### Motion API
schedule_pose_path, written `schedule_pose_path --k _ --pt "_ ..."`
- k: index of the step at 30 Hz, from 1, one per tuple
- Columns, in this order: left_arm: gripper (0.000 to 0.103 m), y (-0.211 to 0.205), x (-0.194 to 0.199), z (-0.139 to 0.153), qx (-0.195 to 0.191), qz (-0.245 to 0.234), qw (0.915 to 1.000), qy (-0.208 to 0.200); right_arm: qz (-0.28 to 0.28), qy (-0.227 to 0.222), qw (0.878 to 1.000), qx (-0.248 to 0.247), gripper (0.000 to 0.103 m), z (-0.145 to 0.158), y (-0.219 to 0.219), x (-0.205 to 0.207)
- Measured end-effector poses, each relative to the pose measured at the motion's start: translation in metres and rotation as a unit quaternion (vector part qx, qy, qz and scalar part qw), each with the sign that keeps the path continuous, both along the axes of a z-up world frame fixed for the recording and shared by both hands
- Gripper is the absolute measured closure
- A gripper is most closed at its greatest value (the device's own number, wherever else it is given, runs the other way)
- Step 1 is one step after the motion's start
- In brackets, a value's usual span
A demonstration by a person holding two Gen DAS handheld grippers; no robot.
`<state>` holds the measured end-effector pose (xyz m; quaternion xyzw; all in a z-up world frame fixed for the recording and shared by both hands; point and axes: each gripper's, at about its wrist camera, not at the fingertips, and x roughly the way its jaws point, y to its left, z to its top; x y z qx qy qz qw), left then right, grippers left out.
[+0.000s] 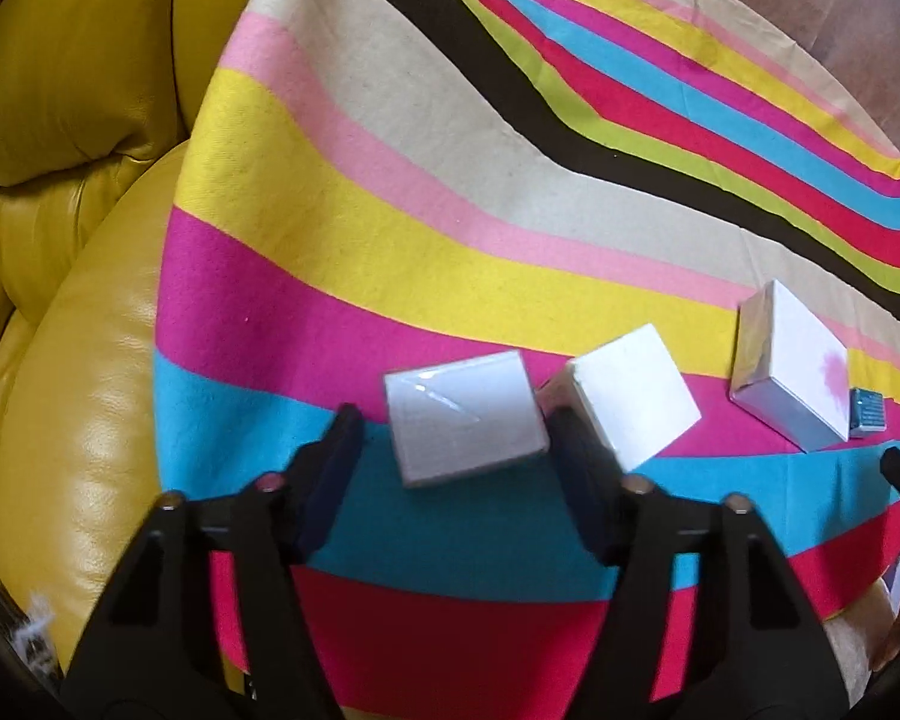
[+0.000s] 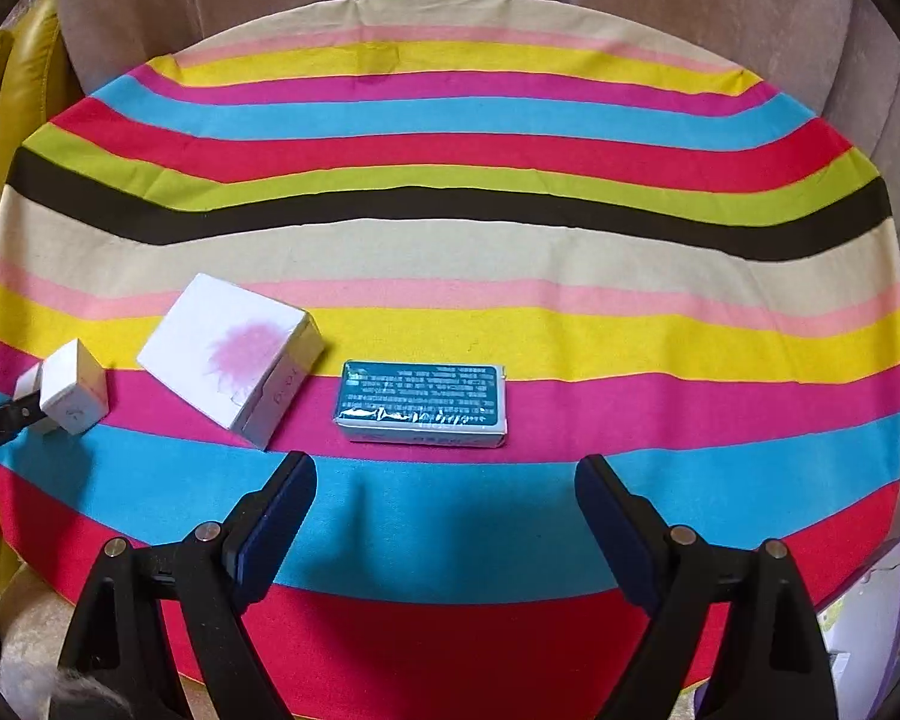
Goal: Organize objects
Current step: 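Grasp a white cube box with left while right moves toward the blue box, then lift the white cube with left while right grasps the blue wrapped box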
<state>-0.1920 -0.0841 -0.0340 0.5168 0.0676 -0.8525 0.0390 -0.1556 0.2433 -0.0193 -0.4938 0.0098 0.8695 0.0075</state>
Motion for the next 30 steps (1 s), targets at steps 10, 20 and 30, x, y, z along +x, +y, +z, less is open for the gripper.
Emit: schedule_pose_path --k 10,20,30 --pt "0.054 -0.005 0.018 0.025 0.01 0.029 0.9986 0.042 -0.008 -0.002 1.0 -0.019 0.013 -0.004 0.003 0.003" --pt "0.054 0.054 0.024 0.077 0.052 -0.024 0.9931 0.102 -0.005 0.0 1.0 0.0 0.013 -0.007 -0.016 -0.014" --pt "0.054 0.115 0.022 0.091 0.072 -0.075 0.9867 0.125 -0.018 -0.023 1.0 0.009 0.013 -0.024 -0.008 -0.037"
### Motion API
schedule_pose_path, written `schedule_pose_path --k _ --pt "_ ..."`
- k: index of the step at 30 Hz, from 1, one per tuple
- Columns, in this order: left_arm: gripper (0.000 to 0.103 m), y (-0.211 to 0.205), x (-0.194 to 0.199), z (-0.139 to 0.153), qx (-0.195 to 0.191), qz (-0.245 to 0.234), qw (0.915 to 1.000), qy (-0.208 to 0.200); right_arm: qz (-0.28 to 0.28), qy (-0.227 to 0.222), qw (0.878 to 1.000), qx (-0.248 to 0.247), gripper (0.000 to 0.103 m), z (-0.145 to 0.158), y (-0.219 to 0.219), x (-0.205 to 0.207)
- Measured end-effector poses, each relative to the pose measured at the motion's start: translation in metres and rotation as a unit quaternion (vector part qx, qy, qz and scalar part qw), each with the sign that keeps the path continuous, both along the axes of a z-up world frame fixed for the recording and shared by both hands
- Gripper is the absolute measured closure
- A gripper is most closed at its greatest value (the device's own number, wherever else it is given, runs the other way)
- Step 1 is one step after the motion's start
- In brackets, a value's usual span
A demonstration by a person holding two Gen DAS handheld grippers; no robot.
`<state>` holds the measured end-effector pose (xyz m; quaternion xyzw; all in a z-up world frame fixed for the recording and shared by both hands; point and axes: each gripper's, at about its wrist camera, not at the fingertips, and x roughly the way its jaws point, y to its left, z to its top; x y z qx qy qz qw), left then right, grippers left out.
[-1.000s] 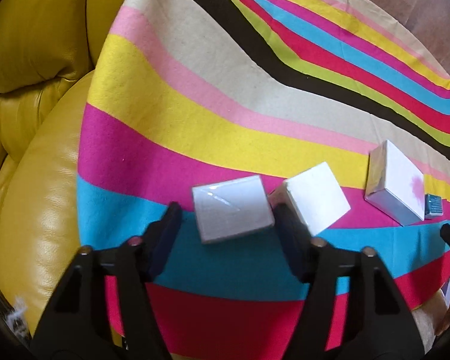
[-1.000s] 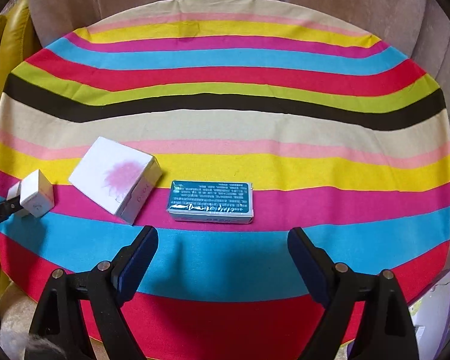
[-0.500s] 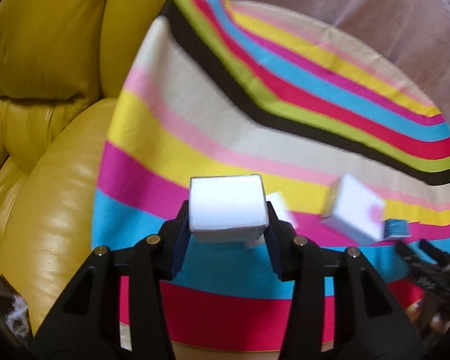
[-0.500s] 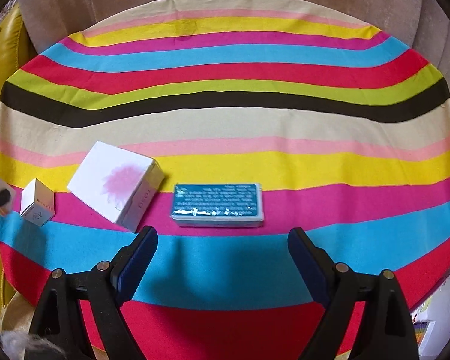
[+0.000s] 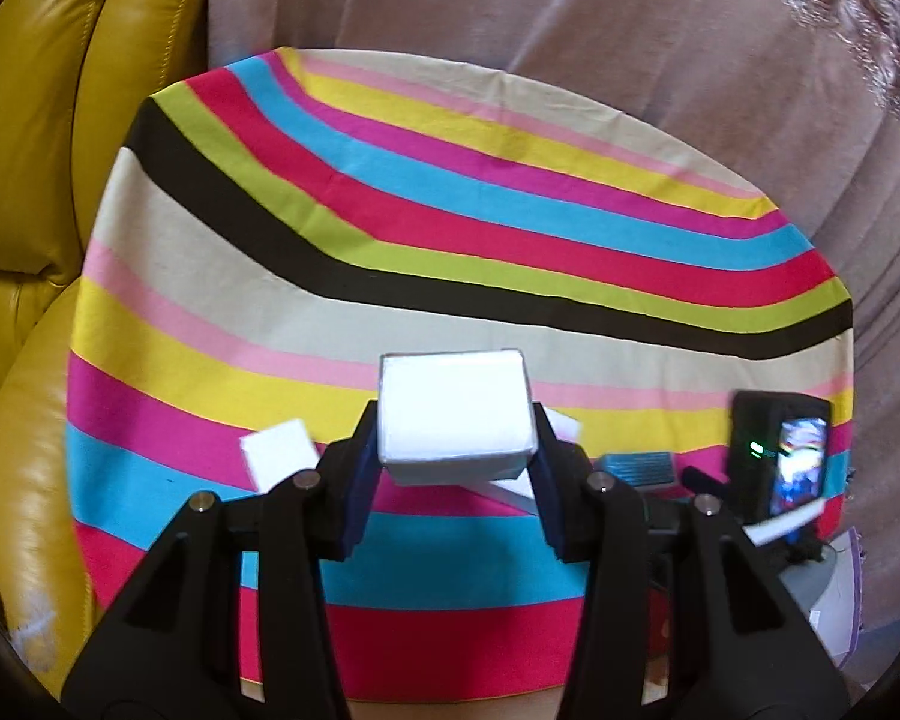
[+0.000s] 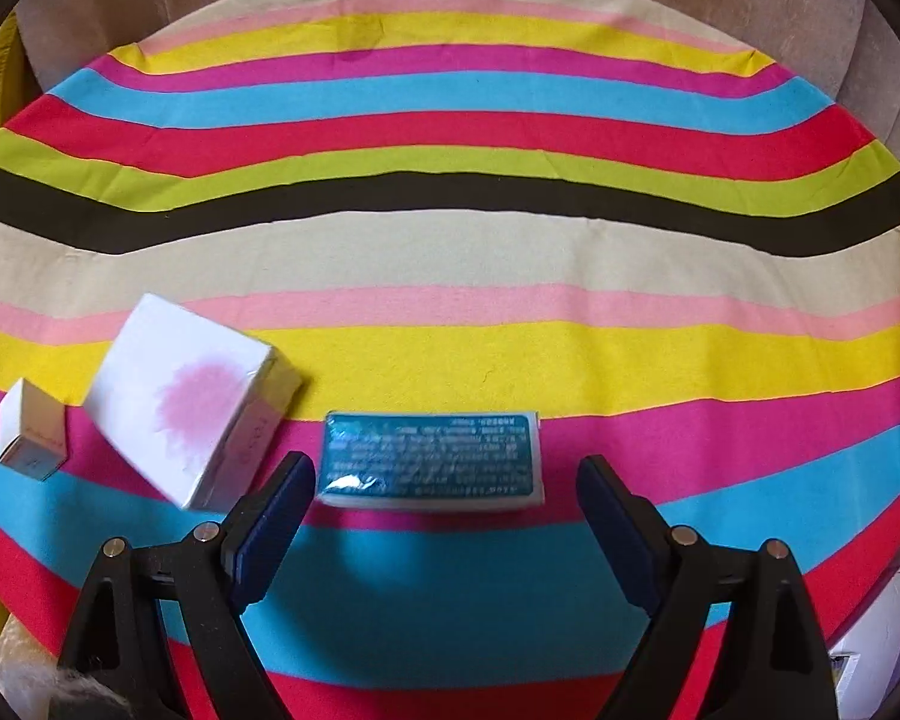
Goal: Organize objects
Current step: 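Lift the white cube with left while right grasps the blue wrapped box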
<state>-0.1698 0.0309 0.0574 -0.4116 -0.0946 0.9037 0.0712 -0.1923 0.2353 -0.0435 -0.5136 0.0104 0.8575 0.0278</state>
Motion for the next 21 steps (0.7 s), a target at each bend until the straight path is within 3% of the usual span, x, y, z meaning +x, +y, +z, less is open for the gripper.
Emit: schedule_pose_path --k 3,6,11,21 --pt "0.054 0.007 0.007 -0.012 0.005 -0.006 1.0 -0.002 -0.005 -0.011 1.0 -0.009 0.014 -0.007 0.004 -0.002" --pt "0.054 0.011 0.012 -0.025 0.015 -0.01 0.9998 -0.007 -0.006 -0.014 1.0 -0.012 0.029 -0.008 0.006 -0.002" --pt "0.054 0.02 0.018 -0.041 0.009 -0.019 0.9996 -0.017 -0.007 -0.008 1.0 -0.016 0.03 -0.005 0.007 0.003" --pt "0.054 0.029 0.029 -0.035 0.003 -0.026 0.9996 -0.008 -0.008 0.04 0.999 -0.012 0.03 0.025 0.012 0.035"
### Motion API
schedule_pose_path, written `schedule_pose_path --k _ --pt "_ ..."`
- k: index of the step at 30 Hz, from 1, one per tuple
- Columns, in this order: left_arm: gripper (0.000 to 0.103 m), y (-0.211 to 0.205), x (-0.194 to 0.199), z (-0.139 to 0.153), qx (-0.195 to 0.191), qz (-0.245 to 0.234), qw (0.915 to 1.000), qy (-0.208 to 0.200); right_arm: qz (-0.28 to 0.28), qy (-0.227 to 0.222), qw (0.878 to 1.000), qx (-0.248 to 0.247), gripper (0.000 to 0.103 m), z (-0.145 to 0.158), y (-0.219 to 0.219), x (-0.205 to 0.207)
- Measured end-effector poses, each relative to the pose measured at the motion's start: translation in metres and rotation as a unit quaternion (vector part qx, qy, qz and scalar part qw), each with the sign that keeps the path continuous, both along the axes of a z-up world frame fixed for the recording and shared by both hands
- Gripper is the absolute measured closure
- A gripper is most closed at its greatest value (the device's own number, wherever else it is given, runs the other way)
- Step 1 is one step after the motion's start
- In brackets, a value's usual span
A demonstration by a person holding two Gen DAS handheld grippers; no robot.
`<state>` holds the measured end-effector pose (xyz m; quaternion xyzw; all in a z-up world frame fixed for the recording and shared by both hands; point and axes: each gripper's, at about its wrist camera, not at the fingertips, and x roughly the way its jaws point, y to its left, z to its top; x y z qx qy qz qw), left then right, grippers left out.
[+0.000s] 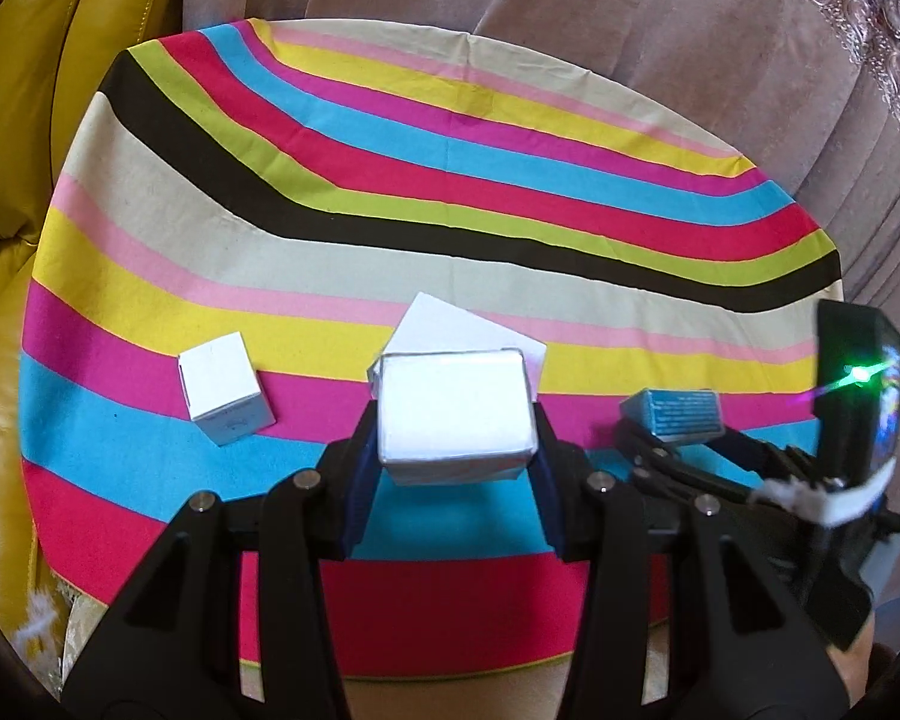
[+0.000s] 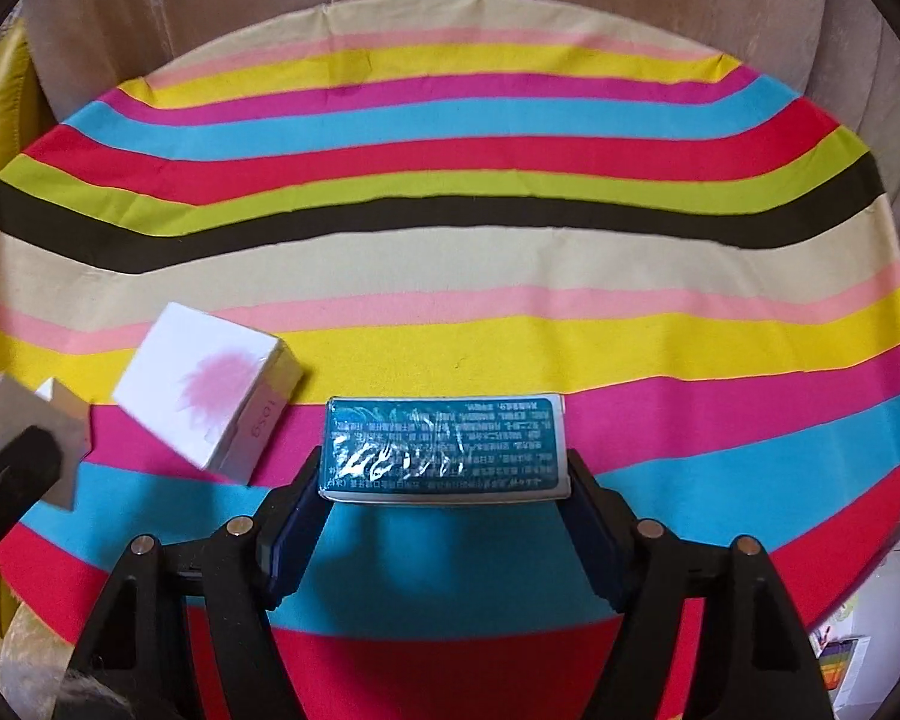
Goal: Organize objects
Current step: 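Lift the white cube with left while right grasps the blue wrapped box, then carry the white cube and blue box over the purple-rimmed box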
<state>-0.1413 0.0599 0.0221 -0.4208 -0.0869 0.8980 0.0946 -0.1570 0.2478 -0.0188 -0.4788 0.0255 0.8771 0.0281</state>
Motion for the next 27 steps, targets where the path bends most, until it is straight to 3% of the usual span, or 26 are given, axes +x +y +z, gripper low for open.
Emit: schedule_pose_path --k 11,27 --pt "0.054 0.032 0.023 0.007 -0.016 -0.022 0.9996 0.003 -0.006 0.037 0.999 -0.002 0.03 0.029 0.015 0.051" --pt "0.054 0.101 0.062 0.017 -0.04 -0.082 0.9957 0.013 -0.051 0.054 0.996 -0.042 0.03 0.041 0.066 0.116"
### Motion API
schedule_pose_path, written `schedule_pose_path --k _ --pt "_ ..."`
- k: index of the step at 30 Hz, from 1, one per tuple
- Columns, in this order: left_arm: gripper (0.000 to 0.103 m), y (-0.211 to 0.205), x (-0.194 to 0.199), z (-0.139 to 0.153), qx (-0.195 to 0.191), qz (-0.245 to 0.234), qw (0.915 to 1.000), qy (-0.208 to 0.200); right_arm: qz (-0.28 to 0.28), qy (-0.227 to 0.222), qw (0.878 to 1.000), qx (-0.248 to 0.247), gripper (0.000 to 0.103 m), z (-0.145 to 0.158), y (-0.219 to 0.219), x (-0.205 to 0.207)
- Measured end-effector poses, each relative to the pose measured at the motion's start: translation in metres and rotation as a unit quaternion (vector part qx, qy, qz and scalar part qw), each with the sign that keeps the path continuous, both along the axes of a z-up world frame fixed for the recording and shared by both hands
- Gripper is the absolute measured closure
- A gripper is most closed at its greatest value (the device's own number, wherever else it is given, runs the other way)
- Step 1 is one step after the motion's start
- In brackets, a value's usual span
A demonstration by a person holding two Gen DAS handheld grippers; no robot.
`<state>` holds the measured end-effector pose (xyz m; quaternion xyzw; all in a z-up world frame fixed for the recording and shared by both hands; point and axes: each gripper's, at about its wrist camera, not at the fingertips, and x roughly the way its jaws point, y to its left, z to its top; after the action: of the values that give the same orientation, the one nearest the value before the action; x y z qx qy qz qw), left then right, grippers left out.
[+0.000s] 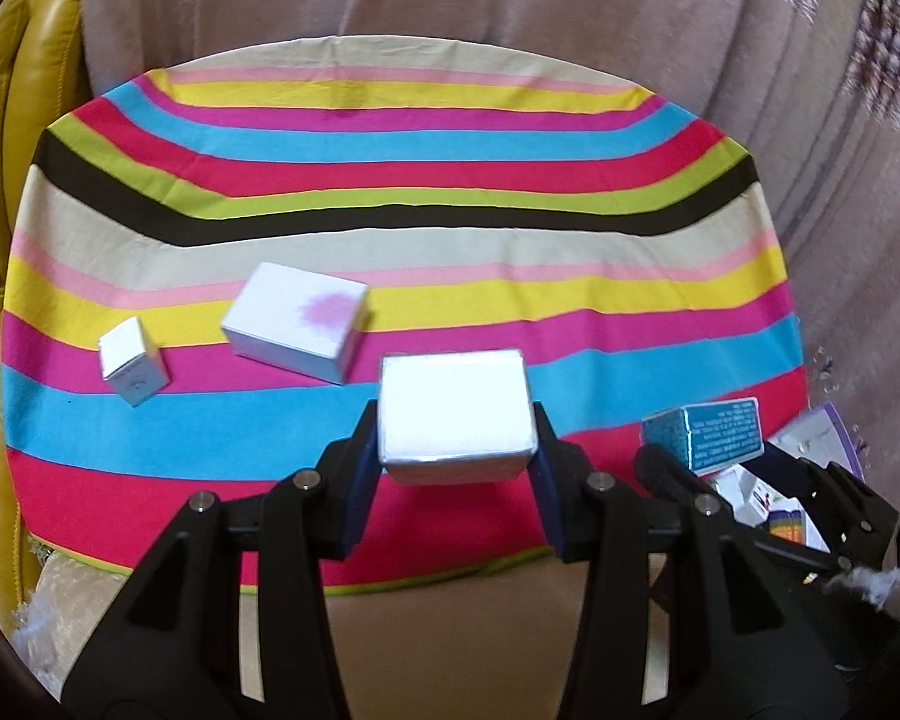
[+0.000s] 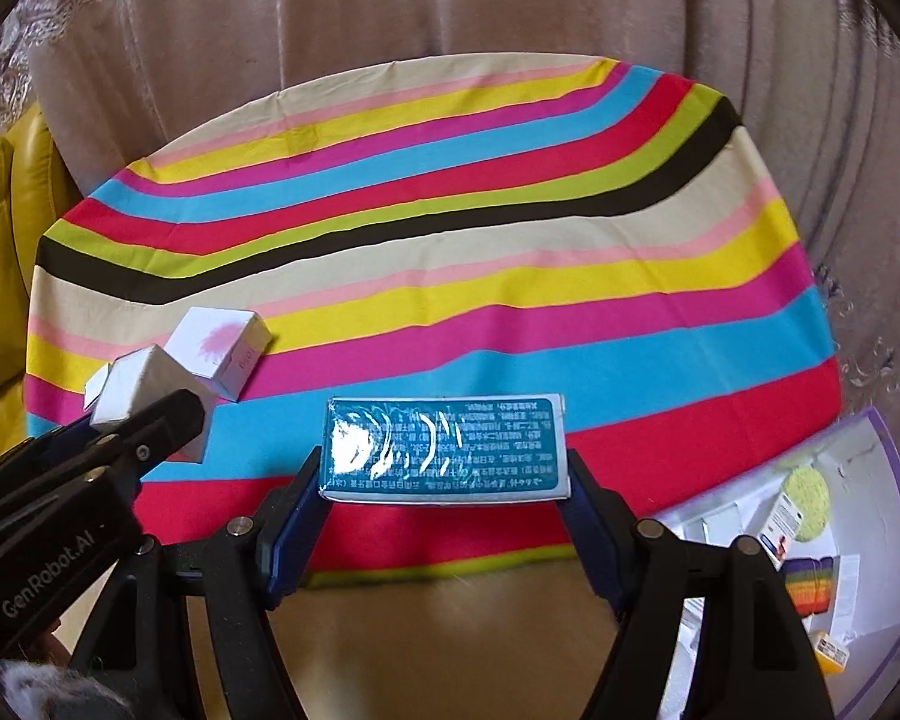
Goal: Organize objects
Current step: 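Carry the white cube and blue box over the purple-rimmed box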
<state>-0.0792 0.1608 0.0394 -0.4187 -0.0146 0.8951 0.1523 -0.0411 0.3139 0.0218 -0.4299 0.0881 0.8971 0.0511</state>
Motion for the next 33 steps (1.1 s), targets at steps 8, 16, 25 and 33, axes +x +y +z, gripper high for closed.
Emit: schedule_pose_path --k 8,16,25,33 --pt "0.054 0.036 0.013 0.001 -0.013 -0.037 0.9992 0.0 -0.04 -0.001 0.999 -0.017 0.03 0.0 0.041 0.031" --pt "0.054 0.069 0.026 0.003 -0.02 -0.076 0.9969 0.001 -0.083 -0.007 0.996 -0.026 0.03 -0.005 0.086 0.059" --pt "0.054 0.119 0.045 0.003 -0.025 -0.149 0.9885 -0.002 -0.137 -0.021 0.99 -0.017 0.03 -0.016 0.139 0.1" --pt "0.054 0.162 0.065 0.0 -0.029 -0.219 0.975 -0.026 -0.191 -0.031 0.981 -0.012 0.03 -0.025 0.188 0.133"
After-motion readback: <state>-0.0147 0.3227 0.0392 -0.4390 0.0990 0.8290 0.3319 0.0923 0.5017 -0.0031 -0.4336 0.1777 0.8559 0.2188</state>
